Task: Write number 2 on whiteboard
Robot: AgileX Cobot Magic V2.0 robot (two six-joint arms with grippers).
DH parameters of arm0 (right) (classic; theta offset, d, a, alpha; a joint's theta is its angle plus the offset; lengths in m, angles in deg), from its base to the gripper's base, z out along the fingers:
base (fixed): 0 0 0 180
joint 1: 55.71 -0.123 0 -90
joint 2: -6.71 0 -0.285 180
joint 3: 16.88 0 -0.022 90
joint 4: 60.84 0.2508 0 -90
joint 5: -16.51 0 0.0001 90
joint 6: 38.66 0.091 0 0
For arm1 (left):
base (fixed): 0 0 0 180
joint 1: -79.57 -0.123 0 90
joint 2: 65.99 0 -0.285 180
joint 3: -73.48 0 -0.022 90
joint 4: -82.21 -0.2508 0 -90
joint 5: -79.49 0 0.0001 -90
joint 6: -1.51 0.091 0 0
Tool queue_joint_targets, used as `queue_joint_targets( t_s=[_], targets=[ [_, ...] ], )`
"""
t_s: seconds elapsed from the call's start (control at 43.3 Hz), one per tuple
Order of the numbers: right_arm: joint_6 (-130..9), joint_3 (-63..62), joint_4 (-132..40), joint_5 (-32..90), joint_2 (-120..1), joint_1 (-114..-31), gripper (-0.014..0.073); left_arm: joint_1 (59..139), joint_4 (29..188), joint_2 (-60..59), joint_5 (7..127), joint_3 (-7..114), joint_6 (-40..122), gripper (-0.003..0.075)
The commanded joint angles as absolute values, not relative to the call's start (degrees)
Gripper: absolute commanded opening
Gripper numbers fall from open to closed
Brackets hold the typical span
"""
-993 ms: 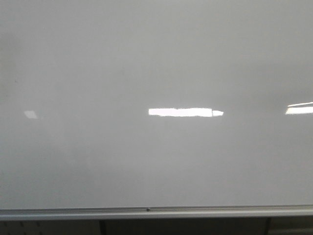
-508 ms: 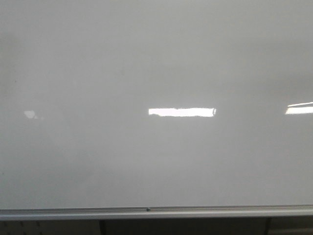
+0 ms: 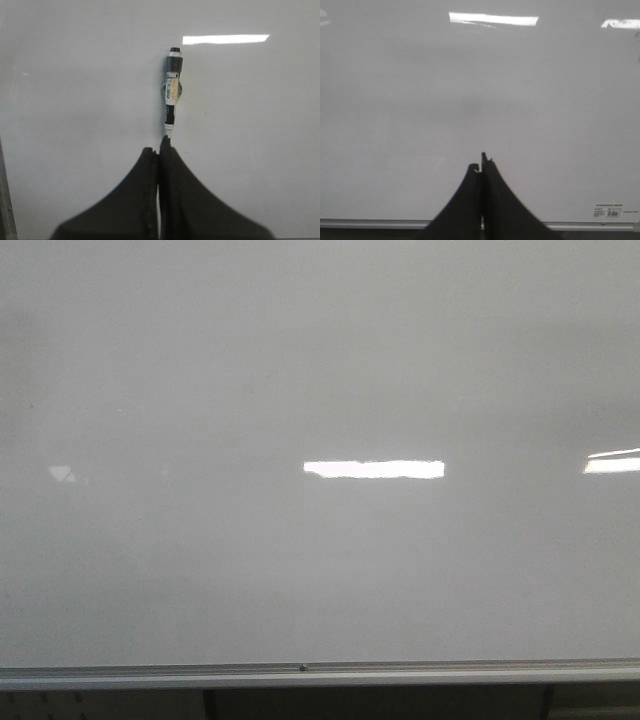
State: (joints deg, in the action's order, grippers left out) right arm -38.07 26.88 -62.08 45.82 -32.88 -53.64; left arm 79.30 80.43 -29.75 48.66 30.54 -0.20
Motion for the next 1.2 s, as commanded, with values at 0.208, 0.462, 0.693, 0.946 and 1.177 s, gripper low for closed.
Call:
queue_joint_targets(
  t_s=[0.208, 0.462, 0.693, 0.946, 1.177],
  targets=[
    [-38.66, 25.02, -61.69, 47.96, -36.55, -53.57, 0.0095, 79.36, 80.88, -27.73, 51.72, 31.62, -0.16, 0.0038],
    [-38.66, 24.96, -61.69, 48.69, -37.72, -53.57, 0.0619, 79.52, 80.88, -25.73, 50.96, 31.90, -0.02, 0.0472],
    [-38.66, 24.96, -61.69, 48.51, -37.72, -53.57, 0.0623, 83.54, 79.56, -17.87, 45.50, 37.33, 0.66, 0.0495],
    [-38.66, 24.96, -61.69, 48.51, -37.72, -53.57, 0.0623, 83.69, 77.86, -6.11, 43.30, 43.94, 0.66, 0.0495],
    [-38.66, 24.96, -61.69, 48.28, -37.72, -53.57, 0.0623, 83.59, 77.40, 4.44, 46.57, 49.12, -4.87, 0.0495]
  ],
)
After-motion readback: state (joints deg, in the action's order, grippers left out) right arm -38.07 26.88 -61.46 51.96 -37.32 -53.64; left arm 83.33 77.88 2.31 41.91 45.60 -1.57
